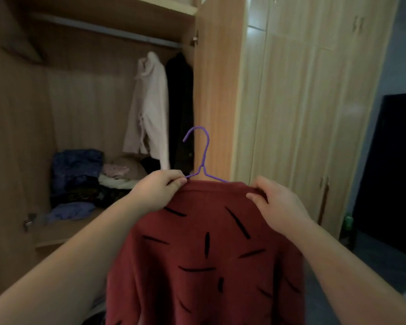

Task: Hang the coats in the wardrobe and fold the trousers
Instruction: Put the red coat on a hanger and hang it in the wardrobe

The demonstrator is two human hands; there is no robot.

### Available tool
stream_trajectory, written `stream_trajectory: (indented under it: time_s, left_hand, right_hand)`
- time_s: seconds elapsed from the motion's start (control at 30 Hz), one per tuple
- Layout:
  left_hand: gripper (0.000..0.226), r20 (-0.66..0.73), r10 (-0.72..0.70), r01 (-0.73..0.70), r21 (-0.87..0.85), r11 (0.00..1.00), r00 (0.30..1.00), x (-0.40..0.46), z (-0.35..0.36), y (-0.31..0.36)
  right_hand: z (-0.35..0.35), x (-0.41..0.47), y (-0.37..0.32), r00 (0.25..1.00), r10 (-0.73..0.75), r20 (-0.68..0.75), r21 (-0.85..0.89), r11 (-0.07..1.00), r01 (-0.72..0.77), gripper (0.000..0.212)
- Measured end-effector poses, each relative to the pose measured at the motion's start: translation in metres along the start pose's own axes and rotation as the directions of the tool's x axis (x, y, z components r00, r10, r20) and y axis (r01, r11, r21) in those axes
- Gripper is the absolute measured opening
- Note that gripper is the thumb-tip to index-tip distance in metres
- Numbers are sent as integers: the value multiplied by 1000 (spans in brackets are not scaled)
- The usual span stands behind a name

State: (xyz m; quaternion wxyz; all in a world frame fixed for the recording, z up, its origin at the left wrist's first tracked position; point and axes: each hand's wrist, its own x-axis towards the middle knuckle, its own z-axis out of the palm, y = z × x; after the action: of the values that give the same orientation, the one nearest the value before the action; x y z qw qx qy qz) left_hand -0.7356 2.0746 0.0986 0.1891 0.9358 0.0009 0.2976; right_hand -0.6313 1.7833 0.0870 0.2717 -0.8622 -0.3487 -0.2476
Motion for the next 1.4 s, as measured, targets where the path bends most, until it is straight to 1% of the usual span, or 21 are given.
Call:
stream_trajectory:
  time_s: [0.07,0.1,0.17,0.23,0.3,0.33,0.37,0.43,0.53,0.63,0.7,0.8,0.87,0.9,0.97,1.03,1.1,1.17,1.27,1.4]
  left_hand:
    - [20,6,-30,29,79,996,1000,-10,-24,-30]
    - [20,6,-53,52,90,995,999,-15,-35,-45]
    - [20,-26,-104,105,29,994,994,-27,-55,-74]
    - [23,-75,-144,140,-62,988,987,-38,-70,-97]
    - [35,-110,-178,169,-87,982,978,-47,-82,-113]
    - [34,-127,-195,185,-88,979,972,-51,-87,-122]
    - [28,-148,-212,202,-81,976,966,-54,-92,-131]
    - [24,-186,-245,243,-31,970,952,-59,-104,-146]
    - [26,-222,-232,247,40,968,947,-60,-117,-163]
    - [18,-231,-171,197,91,976,958,-49,-126,-176]
    - [21,-269,-127,166,125,978,955,-35,-129,-189]
    - [23,-354,-103,185,209,960,930,-11,-128,-208]
    - [32,-410,-68,185,253,950,909,6,-125,-219]
    - [38,-413,-59,183,268,946,909,15,-124,-225]
    - [48,-374,-69,198,319,927,925,35,-123,-239]
    - [56,-334,-91,225,388,894,938,57,-125,-253]
    - [61,-326,-117,258,432,864,938,81,-129,-268]
    - [66,-327,-124,285,506,814,937,107,-134,-281]
    - [73,-381,-54,301,629,717,923,142,-138,-293]
    - [75,-424,4,319,686,654,906,186,-140,-314]
  right_hand:
    - [20,3,-30,999,-45,-18,-20,999,45,13]
    - [29,5,-45,997,-79,-27,-36,996,78,14]
    - [48,9,-72,990,-138,-15,-40,990,137,16]
    - [65,17,-98,986,-149,72,6,989,149,16]
    - [81,27,-126,958,-157,238,53,987,149,18]
    - [89,33,-139,935,-161,315,88,986,140,20]
    - [96,38,-152,919,-166,358,133,983,126,25]
    - [106,48,-174,901,-201,386,189,972,136,35]
    - [121,70,-186,887,-261,380,169,963,211,30]
    - [130,96,-194,870,-290,398,106,957,271,27]
    - [135,113,-198,883,-321,342,61,946,320,26]
    - [147,141,-204,912,-345,222,57,938,341,30]
    - [157,163,-207,922,-349,165,-4,935,354,32]
    - [163,175,-207,927,-349,139,-41,933,357,33]
    - [176,200,-205,930,-357,83,-98,926,364,37]
    - [187,230,-199,933,-360,29,-130,924,360,36]
    - [196,264,-194,926,-377,-29,-152,917,368,31]
    - [204,300,-192,914,-396,-85,-173,909,378,26]
    - [223,354,-191,892,-422,-160,-179,901,394,21]
    - [252,420,-194,885,-408,-224,-169,911,377,22]
